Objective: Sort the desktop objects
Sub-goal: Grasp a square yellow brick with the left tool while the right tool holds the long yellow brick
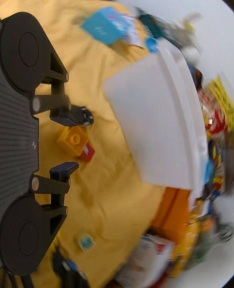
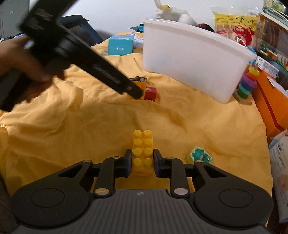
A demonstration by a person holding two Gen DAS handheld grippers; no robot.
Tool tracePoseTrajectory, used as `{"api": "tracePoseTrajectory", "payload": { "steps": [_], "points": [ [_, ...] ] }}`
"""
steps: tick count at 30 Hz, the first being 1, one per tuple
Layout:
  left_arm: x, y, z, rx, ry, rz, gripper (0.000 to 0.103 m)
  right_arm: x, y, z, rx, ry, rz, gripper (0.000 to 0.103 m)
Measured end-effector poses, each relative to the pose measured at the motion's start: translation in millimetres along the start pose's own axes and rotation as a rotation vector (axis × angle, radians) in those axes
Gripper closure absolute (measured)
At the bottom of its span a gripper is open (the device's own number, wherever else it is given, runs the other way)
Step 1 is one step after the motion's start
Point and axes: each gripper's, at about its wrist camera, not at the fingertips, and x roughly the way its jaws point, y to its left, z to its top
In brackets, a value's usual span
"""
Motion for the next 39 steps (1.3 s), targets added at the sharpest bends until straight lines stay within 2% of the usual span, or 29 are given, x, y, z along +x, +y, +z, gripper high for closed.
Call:
{"api": "tracePoseTrajectory", "payload": {
  "steps": [2,4,5,10,14,17,19,20,22,23,24,27,28,29,33,36,39],
  "points": [
    [14.3,-2.9,3.0,0.102,0.034,0.012,0.047,-2.5,-3.6,-2.7,0.019,0.004,-0.009,0.076],
    [18.4,1.3,2.9,0.13,0.015,-0.029,0.055,-3.8,-8.4,-5.5,0.045,0.007,-0.017,0.076],
    [20.0,5.7,5.4,0.103,0.024,-0.064,0.065,-4.9,-10.5,-7.5,0.057,0.009,-0.022,0.076],
    [-11.8,13.2,-2.7,-0.035,0.022,-0.205,0.065,-10.8,-14.5,-13.6,0.083,0.005,-0.04,0.076],
    [-45.3,4.5,-29.0,-0.222,0.076,-0.429,0.065,-12.6,-18.3,-14.3,0.1,-0.001,-0.045,0.076],
    [-44.8,2.8,-57.5,-0.464,0.118,-0.607,0.065,-11.9,-22.7,-14.1,0.12,0.003,-0.049,0.076],
    [-30.8,6.5,-78.6,-0.641,0.139,-0.686,0.064,-9.4,-24.4,-12.8,0.133,0.007,-0.044,0.076],
    [-24.1,8.5,-86.4,-0.689,0.148,-0.689,0.064,-7.9,-24.4,-11.4,0.134,0.007,-0.04,0.076],
    [-19.6,12.0,-93.5,-0.701,0.148,-0.623,0.063,-6.2,-22.5,-9.6,0.129,0.007,-0.033,0.076],
    [-21.6,14.9,-94.7,-0.71,0.131,-0.618,0.062,-5.4,-21.8,-8.8,0.128,0.007,-0.028,0.076],
    [-25.8,16.7,-93.9,-0.698,0.119,-0.579,0.056,-5.0,-20.5,-8.0,0.127,0.007,-0.022,0.076],
    [-45.1,13.8,-82.4,-0.531,0.069,-0.406,0.042,-4.7,-17.6,-7.4,0.119,0.004,-0.013,0.076],
    [-51.0,9.7,-79.2,-0.467,0.061,-0.347,0.042,-4.7,-16.6,-7.3,0.117,0.003,-0.011,0.076],
    [-54.9,6.9,-77.4,-0.43,0.058,-0.319,0.042,-4.9,-15.9,-7.6,0.117,0.002,-0.011,0.076],
    [-68.4,-1.0,-74.3,-0.358,0.027,-0.269,0.042,-6.9,-14.8,-8.1,0.119,0.0,-0.012,0.076],
    [-76.7,-13.4,-69.3,-0.258,-0.001,-0.213,0.042,-8.5,-14.4,-7.2,0.122,-0.006,-0.012,0.076],
    [-76.2,-29.6,-63.4,-0.129,-0.007,-0.19,0.042,-10.0,-14.4,-6.9,0.117,-0.008,-0.015,0.076]
  ]
}}
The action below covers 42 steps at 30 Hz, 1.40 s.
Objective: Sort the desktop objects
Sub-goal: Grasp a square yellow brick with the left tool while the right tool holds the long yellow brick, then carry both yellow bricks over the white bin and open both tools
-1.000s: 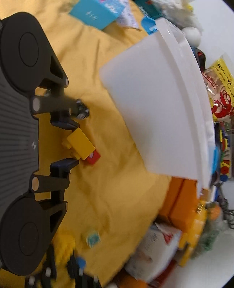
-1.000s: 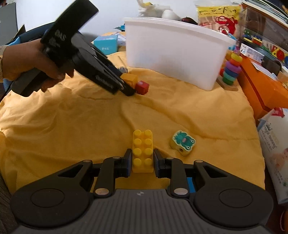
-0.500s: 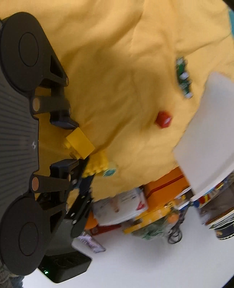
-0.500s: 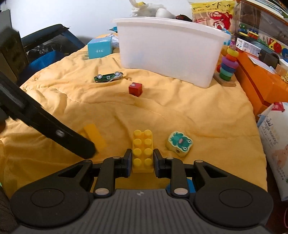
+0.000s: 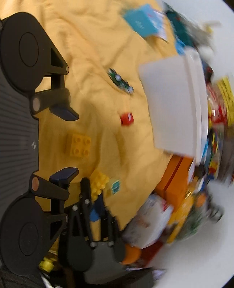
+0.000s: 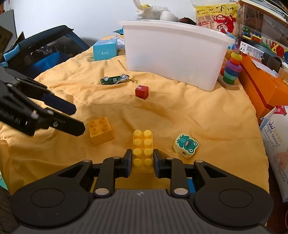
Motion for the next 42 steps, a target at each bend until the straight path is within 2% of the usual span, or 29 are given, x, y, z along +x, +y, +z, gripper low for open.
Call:
{"api": "tracePoseTrajectory", "payload": {
  "steps": [3,8,10,11,12,16,19,25,30,34,37,38,39,40,41,42],
  "points": [
    [15.4,-9.1,2.2,0.078,0.033,0.03,0.042,0.5,0.3,-1.1,-0.003,0.004,0.001,0.076],
    [42.0,-4.9,4.8,0.083,0.075,0.037,0.042,2.9,1.6,-1.2,-0.015,0.008,-0.003,0.075],
    [42.0,-3.2,4.7,0.079,0.052,0.016,0.056,5.1,3.0,-3.3,-0.029,0.01,-0.007,0.074],
    [41.6,-2.5,5.5,0.07,0.045,0.012,0.066,5.5,4.1,-4.2,-0.039,0.004,-0.011,0.074],
    [41.0,-0.8,6.7,0.061,0.045,0.004,0.069,5.5,5.2,-4.6,-0.052,-0.001,-0.014,0.074],
    [30.3,2.1,14.5,0.04,0.018,-0.008,0.069,4.5,7.2,-4.6,-0.094,-0.008,-0.016,0.076],
    [8.0,2.6,34.7,0.067,-0.067,0.022,0.069,-3.6,0.0,2.9,-0.047,-0.03,0.017,0.076],
    [-32.9,16.4,106.4,0.159,-0.271,0.126,0.069,-21.7,-19.2,47.7,-0.022,-0.148,-0.006,0.076],
    [-40.4,47.9,176.8,0.132,-0.371,0.211,0.069,-29.5,-38.9,113.3,-0.029,-0.306,-0.043,0.076],
    [-23.2,72.0,217.6,0.093,-0.371,0.261,0.069,-21.8,-57.4,174.7,0.028,-0.4,-0.072,0.076],
    [9.6,90.0,231.0,0.056,-0.261,0.323,0.068,-3.2,-67.9,204.5,0.045,-0.395,-0.099,0.076],
    [20.4,94.4,231.3,0.033,-0.232,0.342,0.062,6.5,-71.5,213.5,0.057,-0.38,-0.114,0.075],
    [27.8,98.0,228.5,-0.001,-0.211,0.345,0.057,14.5,-74.4,217.5,0.068,-0.364,-0.126,0.073],
    [29.7,99.9,224.9,-0.025,-0.207,0.327,0.057,25.4,-77.5,220.4,0.078,-0.339,-0.146,0.057],
    [28.3,100.6,219.5,-0.039,-0.22,0.29,0.056,35.0,-79.7,219.6,0.08,-0.299,-0.162,0.05],
    [24.4,98.0,211.7,-0.037,-0.235,0.263,0.053,43.7,-81.8,217.1,0.079,-0.262,-0.164,0.051]
  ]
}}
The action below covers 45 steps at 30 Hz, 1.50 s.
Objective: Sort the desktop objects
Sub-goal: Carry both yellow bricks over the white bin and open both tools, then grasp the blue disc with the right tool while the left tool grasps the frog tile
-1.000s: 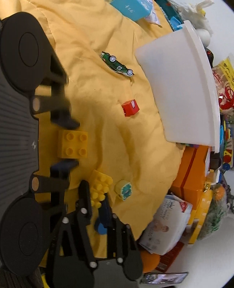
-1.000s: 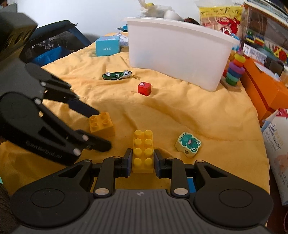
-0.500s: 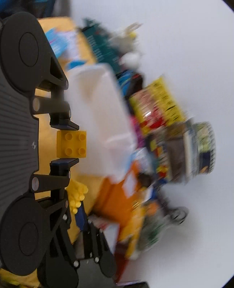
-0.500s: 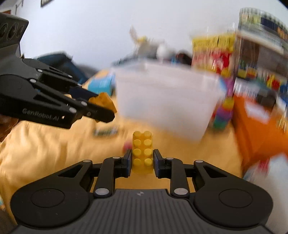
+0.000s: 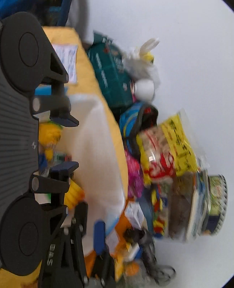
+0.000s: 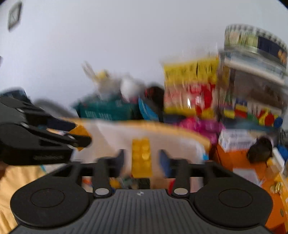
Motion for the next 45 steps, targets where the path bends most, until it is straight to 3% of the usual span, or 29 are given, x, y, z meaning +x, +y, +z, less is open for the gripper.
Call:
{"api": "tracePoseTrajectory", "payload": {
  "steps": [7,12,18,23,26,29,36,37,45],
  "points": [
    [-58.5,-27.8,-52.7,0.058,-0.083,-0.072,0.046,-41.4,-8.0,-42.0,-0.003,-0.052,0.036,0.052],
    [-88.1,-53.4,-109.4,0.078,-0.022,-0.13,0.042,-89.2,-2.9,-77.6,-0.009,-0.071,0.081,0.05],
    [-97.2,-84.2,-165.1,0.119,0.1,-0.183,0.042,-127.0,14.7,-138.1,-0.089,0.046,0.07,0.048],
    [-100.5,-95.7,-190.7,0.127,0.163,-0.191,0.042,-149.3,33.5,-194.5,-0.159,0.186,0.047,0.048],
    [-101.8,-95.9,-197.8,0.119,0.183,-0.203,0.042,-155.4,31.5,-215.1,-0.109,0.261,0.046,0.049],
    [-103.6,-96.6,-200.7,0.123,0.177,-0.189,0.042,-153.5,20.4,-217.9,-0.033,0.276,0.018,0.053],
    [-104.0,-106.5,-189.1,0.124,0.159,-0.233,0.042,-136.6,23.6,-224.7,-0.064,0.315,0.018,0.053],
    [-101.8,-110.3,-183.1,0.133,0.15,-0.248,0.042,-137.0,25.6,-225.4,-0.066,0.312,0.017,0.06],
    [-49.6,-168.6,-154.1,0.259,0.155,-0.339,0.042,-145.3,32.2,-228.0,-0.087,0.288,0.049,0.061]
  ]
}}
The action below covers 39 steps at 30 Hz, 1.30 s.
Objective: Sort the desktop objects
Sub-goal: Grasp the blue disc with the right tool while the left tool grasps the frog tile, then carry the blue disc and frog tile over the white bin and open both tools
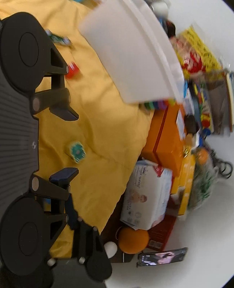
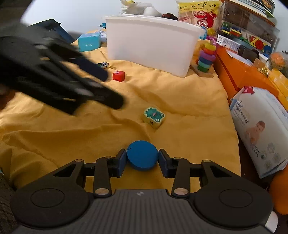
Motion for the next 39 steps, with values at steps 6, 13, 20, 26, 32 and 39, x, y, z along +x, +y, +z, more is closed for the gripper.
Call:
{"api": "tracePoseTrajectory", "payload": {
  "steps": [6,13,20,26,32,39],
  "points": [
    [41.7,-5.2,1.4,-0.071,0.089,-0.038,0.059,0.4,-5.7,-5.0,0.004,-0.003,0.005,0.06],
    [22.5,6.0,-6.1,-0.135,0.036,-0.051,0.066,4.4,-8.2,-3.1,-0.013,-0.012,0.033,0.061],
    [-44.6,56.6,18.4,-0.203,-0.106,0.078,0.066,-3.3,-20.3,25.9,0.031,-0.082,0.052,0.061],
    [-78.0,109.1,65.2,-0.174,-0.222,0.218,0.066,-9.5,-31.5,91.3,-0.012,-0.249,0.025,0.061],
    [-65.2,159.1,109.3,-0.158,-0.245,0.324,0.066,7.4,-52.9,174.1,-0.049,-0.367,-0.008,0.061],
    [-25.9,184.9,131.0,-0.144,-0.202,0.389,0.064,31.3,-77.6,244.2,0.044,-0.396,-0.053,0.06]
  ]
}}
